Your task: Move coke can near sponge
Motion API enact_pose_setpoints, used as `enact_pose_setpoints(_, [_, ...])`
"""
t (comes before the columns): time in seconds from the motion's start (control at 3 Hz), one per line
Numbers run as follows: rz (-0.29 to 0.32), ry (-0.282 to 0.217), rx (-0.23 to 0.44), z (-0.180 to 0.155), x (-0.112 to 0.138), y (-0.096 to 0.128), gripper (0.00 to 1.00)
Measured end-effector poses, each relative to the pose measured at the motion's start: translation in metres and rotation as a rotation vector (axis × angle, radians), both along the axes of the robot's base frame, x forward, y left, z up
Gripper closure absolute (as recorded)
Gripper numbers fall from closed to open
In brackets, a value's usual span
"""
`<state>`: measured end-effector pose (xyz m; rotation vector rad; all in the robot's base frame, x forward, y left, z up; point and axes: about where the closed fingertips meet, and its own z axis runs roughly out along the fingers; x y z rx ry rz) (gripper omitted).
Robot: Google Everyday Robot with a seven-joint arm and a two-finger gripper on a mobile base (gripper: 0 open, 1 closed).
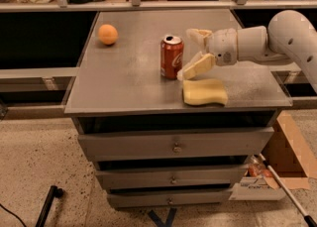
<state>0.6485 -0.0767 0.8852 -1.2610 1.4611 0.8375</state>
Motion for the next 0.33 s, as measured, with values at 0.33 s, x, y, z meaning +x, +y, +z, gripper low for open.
enact_pose_setpoints(0.33, [-0.025, 0.018, -0.014, -0.0033, 0.0025, -0.0003, 0.0])
